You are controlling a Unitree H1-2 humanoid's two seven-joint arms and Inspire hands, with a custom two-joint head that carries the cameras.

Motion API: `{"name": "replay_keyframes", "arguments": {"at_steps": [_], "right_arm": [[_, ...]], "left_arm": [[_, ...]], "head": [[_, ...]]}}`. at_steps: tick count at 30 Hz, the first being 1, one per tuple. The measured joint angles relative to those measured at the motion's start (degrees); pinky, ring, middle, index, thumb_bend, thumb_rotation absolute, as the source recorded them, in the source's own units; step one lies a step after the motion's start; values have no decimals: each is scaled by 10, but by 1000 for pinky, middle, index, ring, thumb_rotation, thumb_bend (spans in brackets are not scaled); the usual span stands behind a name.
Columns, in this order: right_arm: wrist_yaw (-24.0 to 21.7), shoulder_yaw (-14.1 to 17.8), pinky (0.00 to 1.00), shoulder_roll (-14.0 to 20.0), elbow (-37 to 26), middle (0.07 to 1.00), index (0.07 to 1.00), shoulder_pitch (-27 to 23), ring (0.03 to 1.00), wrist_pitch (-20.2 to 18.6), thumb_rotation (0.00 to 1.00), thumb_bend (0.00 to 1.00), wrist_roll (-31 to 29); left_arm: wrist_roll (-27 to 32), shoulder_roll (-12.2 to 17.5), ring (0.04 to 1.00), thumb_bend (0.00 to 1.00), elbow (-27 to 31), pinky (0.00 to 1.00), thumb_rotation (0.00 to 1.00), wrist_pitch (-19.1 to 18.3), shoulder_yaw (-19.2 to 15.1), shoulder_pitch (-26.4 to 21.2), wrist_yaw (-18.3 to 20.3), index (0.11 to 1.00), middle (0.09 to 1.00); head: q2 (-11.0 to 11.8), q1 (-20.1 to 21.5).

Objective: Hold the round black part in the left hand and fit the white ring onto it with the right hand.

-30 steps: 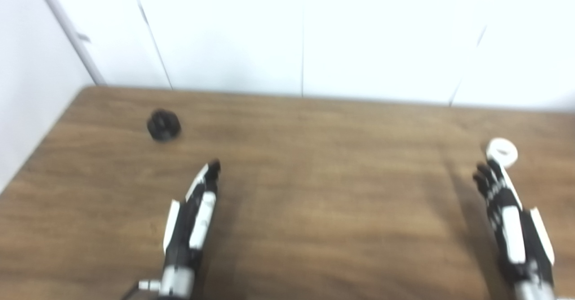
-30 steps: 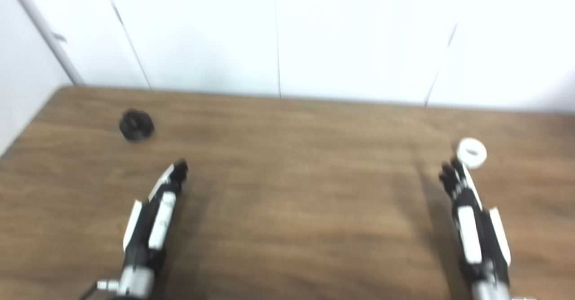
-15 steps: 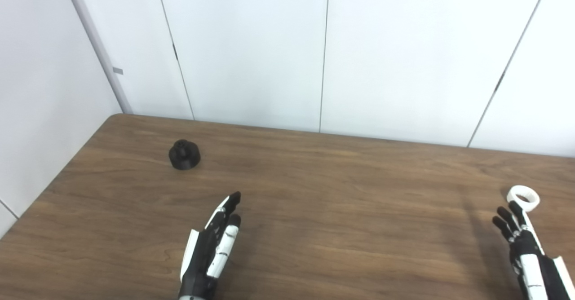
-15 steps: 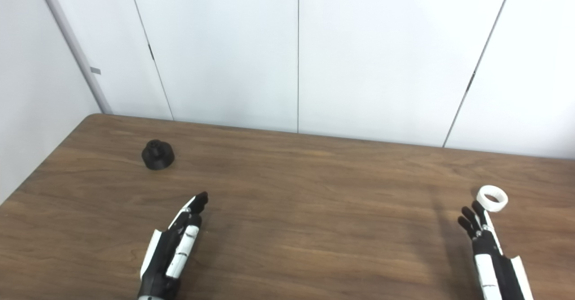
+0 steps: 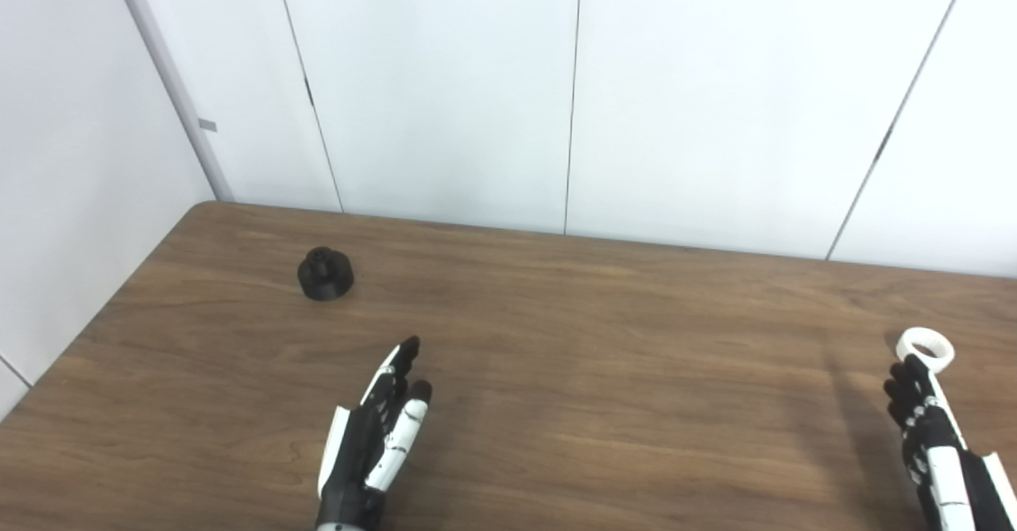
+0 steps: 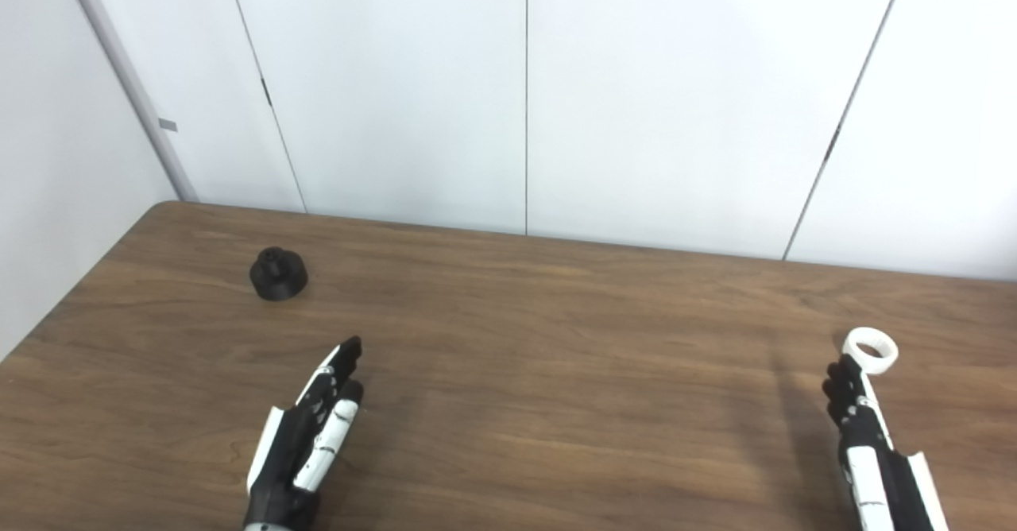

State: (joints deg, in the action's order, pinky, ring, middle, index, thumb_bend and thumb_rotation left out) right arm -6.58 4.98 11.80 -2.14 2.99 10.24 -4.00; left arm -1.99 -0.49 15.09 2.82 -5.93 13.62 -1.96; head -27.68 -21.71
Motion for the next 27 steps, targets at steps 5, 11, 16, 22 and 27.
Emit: {"name": "replay_keyframes", "arguments": {"at_steps": [5,11,16,22,27], "right_arm": [[-2,1,1000,0,0,978,1000,1,966,3,1000,445,-7],[-3,2,1000,5,1,982,1000,5,971,3,1000,453,-12],[-2,3,1000,7,3,979,1000,8,966,3,1000,444,-10],[-2,2,1000,7,2,975,1000,8,967,3,1000,432,-3],[-2,2,1000,7,2,976,1000,8,969,3,1000,452,-3]], "left_arm": [[-15,9,937,679,65,918,626,-69,-42,-3,-6,922,939],[-66,48,923,688,99,922,500,-138,-76,-20,-4,912,925],[-94,98,923,733,119,956,408,-207,-106,-51,-6,900,915],[-123,132,938,777,118,965,329,-254,-116,-91,-5,884,913],[-173,187,919,833,85,913,357,-269,-113,-117,-3,877,914]], "head": [[-3,-3],[-7,-4],[-10,-2],[-12,-1],[-13,-1]]}}
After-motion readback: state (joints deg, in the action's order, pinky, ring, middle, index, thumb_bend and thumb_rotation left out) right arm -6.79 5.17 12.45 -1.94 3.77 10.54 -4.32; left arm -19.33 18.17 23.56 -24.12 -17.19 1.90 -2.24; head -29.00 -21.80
